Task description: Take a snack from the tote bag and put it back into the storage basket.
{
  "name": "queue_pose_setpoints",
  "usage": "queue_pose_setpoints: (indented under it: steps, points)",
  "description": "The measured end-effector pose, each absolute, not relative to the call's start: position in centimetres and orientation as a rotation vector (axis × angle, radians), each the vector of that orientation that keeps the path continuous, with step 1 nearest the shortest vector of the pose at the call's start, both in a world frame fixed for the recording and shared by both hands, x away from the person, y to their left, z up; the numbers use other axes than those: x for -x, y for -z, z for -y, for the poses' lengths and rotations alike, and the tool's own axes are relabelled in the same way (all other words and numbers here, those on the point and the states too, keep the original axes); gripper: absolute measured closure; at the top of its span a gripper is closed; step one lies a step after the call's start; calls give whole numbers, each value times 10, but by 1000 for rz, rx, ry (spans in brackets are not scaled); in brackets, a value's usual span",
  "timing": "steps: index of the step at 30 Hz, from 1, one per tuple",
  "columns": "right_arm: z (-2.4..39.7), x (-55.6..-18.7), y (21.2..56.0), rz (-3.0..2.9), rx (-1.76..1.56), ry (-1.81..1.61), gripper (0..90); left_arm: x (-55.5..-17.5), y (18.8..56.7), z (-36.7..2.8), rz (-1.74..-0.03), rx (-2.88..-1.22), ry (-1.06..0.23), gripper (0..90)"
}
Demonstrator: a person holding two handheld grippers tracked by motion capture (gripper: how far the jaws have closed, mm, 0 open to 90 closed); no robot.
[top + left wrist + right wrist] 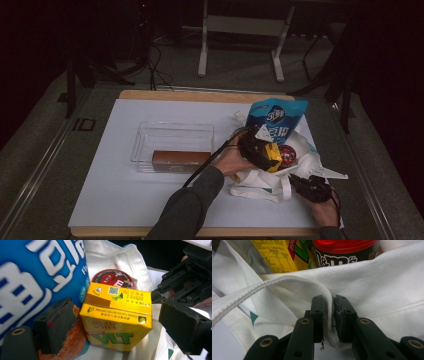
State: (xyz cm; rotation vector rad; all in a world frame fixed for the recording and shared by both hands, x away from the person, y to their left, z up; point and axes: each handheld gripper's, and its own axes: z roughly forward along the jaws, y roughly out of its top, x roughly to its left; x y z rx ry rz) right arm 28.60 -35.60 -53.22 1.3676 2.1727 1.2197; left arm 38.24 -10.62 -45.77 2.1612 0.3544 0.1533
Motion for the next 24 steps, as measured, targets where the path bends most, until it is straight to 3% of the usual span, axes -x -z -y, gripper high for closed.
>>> queue_pose_setpoints:
  steps: [10, 13, 24]
  points:
    - [356, -286, 532, -2172, -1369, -1223, 772, -384, 465, 117, -340, -2193, -155, 101]
    - [356, -286, 532, -2172, -1369, -1222, 771, -386, 467, 119, -336, -2200, -145, 149]
    - [356, -286, 532, -2174, -1370, -1221, 763, -384, 474, 124, -325, -2235, -160, 179]
